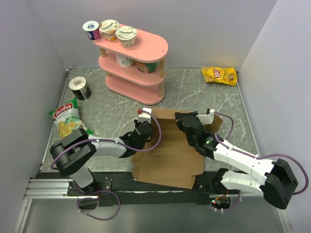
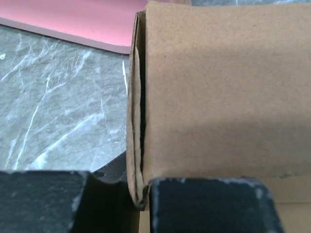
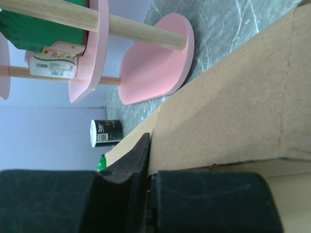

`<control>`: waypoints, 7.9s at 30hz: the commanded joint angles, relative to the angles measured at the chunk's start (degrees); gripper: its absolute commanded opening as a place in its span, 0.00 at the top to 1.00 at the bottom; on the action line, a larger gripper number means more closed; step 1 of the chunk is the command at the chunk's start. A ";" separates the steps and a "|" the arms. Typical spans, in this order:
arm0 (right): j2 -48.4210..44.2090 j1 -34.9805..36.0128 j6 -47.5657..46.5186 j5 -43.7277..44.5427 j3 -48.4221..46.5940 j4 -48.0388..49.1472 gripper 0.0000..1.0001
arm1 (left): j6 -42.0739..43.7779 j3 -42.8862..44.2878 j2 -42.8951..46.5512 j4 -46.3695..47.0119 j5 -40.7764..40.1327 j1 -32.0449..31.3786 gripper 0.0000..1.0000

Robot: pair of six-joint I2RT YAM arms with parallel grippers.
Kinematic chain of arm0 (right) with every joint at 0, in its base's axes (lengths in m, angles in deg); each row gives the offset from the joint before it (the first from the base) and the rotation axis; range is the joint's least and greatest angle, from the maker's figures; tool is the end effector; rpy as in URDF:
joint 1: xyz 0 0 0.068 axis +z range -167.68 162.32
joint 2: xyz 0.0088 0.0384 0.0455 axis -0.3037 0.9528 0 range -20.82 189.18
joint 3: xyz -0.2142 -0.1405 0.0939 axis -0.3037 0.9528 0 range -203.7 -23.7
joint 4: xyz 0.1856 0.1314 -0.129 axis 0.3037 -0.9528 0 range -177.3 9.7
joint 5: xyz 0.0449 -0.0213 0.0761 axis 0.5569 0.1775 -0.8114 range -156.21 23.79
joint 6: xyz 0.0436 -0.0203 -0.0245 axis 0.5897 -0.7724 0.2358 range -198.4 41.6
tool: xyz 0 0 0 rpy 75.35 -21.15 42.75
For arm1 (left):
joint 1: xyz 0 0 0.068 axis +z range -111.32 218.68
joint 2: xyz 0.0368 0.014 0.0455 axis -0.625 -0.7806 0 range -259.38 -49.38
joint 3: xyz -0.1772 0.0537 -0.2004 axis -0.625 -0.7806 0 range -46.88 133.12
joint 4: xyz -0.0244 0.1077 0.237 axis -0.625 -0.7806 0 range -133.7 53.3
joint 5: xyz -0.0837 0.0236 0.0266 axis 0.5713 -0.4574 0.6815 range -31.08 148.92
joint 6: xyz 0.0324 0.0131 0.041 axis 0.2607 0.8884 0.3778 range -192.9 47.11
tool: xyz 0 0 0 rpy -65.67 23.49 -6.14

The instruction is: Fold the paper box

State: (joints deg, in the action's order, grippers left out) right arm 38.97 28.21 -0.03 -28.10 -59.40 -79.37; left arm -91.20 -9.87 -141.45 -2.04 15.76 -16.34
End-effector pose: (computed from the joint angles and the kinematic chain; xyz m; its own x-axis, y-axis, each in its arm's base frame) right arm 0.1753 0.1492 0.2563 -0.2218 0.8785 -0.4231 0.2339 0.4692 0.8515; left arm 0.1992 -0.2423 0.1760 -0.2620 -0.0252 -0.9647 0.1558 0.9854 -0.0680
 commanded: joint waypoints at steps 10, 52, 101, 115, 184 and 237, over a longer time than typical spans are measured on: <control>-3.10 -0.10 -5.95 4.87 -1.03 -9.63 0.94 | 2.31 0.60 0.84 -12.77 -8.35 2.82 0.99; -14.43 -0.10 -22.64 -12.96 0.28 -6.72 0.00 | 0.90 -3.97 17.54 -6.97 32.51 11.87 0.01; -10.22 -42.98 -43.39 -55.15 -7.98 -24.40 0.10 | 3.97 -2.03 5.50 4.81 26.54 11.17 0.44; -7.41 -45.62 -35.57 -63.86 -3.32 -12.01 0.19 | 6.87 -2.12 3.57 7.18 25.23 9.67 0.56; -3.81 -33.24 -45.57 -40.65 7.76 -3.75 0.25 | 1.43 2.72 4.62 -9.78 18.54 15.21 0.84; -0.95 -10.91 -41.52 -16.03 5.72 -4.80 0.12 | 0.90 3.06 4.18 -13.12 17.23 17.23 0.85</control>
State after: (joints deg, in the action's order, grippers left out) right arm 47.55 16.78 -36.45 -40.76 -55.82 -82.58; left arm -89.71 -6.68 -138.59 -11.44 33.20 -0.25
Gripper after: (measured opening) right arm 0.802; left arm 0.155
